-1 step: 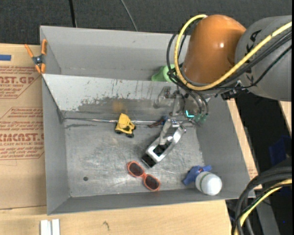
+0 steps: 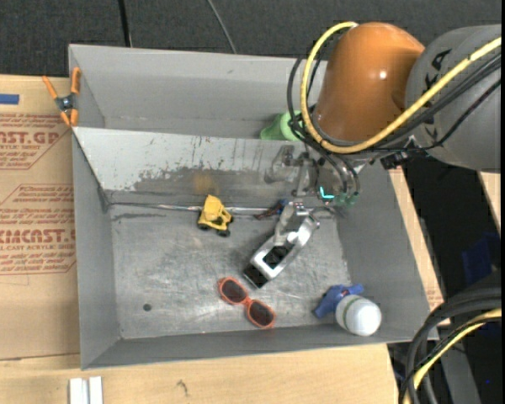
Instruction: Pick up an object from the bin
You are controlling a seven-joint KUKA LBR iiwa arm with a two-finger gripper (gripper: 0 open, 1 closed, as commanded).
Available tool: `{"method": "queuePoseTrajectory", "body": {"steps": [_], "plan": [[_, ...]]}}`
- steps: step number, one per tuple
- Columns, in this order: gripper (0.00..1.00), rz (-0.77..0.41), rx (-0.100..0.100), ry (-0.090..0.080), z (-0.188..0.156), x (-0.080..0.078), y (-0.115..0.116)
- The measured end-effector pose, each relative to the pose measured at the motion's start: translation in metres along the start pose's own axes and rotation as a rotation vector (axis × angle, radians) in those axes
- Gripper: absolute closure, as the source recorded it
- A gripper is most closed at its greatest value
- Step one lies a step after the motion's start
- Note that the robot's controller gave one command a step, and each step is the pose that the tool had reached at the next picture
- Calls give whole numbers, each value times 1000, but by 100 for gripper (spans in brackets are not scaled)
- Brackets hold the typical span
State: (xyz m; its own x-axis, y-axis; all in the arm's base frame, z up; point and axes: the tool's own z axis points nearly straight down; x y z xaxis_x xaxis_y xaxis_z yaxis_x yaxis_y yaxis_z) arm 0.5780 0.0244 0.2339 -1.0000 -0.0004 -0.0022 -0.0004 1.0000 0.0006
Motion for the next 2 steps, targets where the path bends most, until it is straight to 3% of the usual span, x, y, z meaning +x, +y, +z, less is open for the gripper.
{"method": "queuePoseTrajectory", "body": {"steps": [1,2], "plan": [[0,-5,0,-6,50,3,-4],[0,-182,0,4,75,29,-29]]}}
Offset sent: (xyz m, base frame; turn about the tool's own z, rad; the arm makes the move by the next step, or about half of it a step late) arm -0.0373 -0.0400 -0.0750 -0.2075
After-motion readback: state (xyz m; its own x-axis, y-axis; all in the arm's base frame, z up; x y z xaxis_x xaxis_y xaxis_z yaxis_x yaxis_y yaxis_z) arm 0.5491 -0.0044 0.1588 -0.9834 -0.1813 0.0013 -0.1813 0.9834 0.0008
